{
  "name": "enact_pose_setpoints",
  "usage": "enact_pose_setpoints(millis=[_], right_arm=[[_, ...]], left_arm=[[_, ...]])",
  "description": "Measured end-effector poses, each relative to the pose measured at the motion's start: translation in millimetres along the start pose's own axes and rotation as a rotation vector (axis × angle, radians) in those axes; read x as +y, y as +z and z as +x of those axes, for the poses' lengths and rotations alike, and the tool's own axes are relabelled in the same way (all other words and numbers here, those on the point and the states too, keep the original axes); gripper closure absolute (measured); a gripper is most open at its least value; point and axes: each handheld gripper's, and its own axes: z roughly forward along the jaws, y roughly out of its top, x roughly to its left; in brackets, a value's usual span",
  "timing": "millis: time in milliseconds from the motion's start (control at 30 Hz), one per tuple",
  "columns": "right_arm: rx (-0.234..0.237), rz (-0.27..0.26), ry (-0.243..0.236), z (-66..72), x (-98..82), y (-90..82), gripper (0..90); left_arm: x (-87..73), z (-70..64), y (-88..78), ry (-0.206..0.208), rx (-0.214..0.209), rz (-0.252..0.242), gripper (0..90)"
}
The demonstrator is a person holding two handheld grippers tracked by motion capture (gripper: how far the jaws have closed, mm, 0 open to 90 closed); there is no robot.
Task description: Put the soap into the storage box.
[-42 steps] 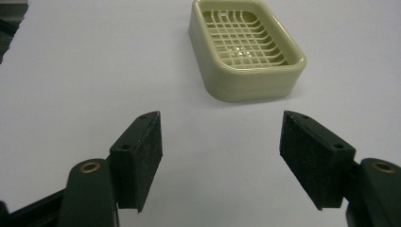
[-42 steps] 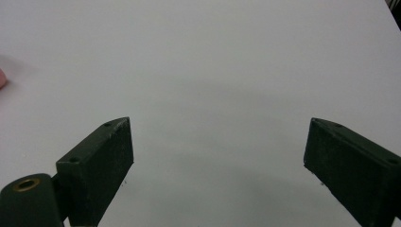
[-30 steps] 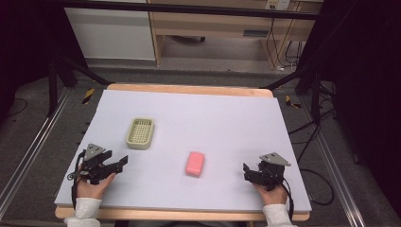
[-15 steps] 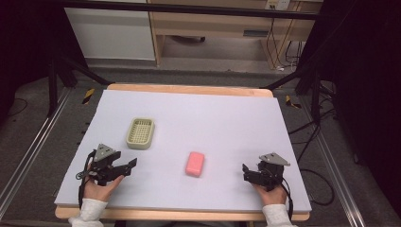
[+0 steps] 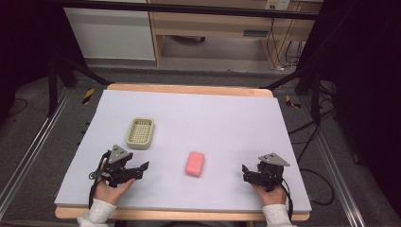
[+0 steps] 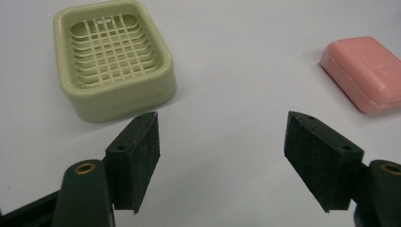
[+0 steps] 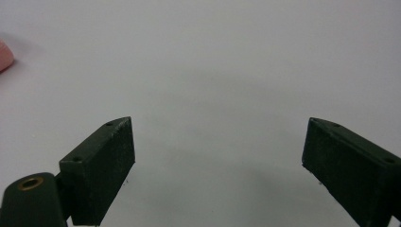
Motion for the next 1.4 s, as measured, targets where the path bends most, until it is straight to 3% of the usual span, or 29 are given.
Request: enact_pose_setpoints(millis=[533, 867, 1133, 1400], right_arm=[[-0.006, -0.001, -0.001, 0.7, 0.0, -0.1, 10.4], [-0.014, -0.005, -0.006, 0.1, 0.0, -0.7, 10.4], [-0.012, -0.002, -0.008, 0.5, 0.0, -0.2, 10.4], [-0.010, 0.000, -0.011, 0.4, 0.0, -0.3, 10.4]], left_arm=[[11.0, -18.4, 8.8, 0.052, -0.013, 0.000, 25.7], [27.1, -32.3, 13.7, 0.091, -0.036, -0.003, 25.3], [41.6, -40.2, 19.4, 0.093, -0.049, -0.015, 25.3], [46.2, -46.7, 27.5, 0.088, -0.065, -0.010, 25.4]])
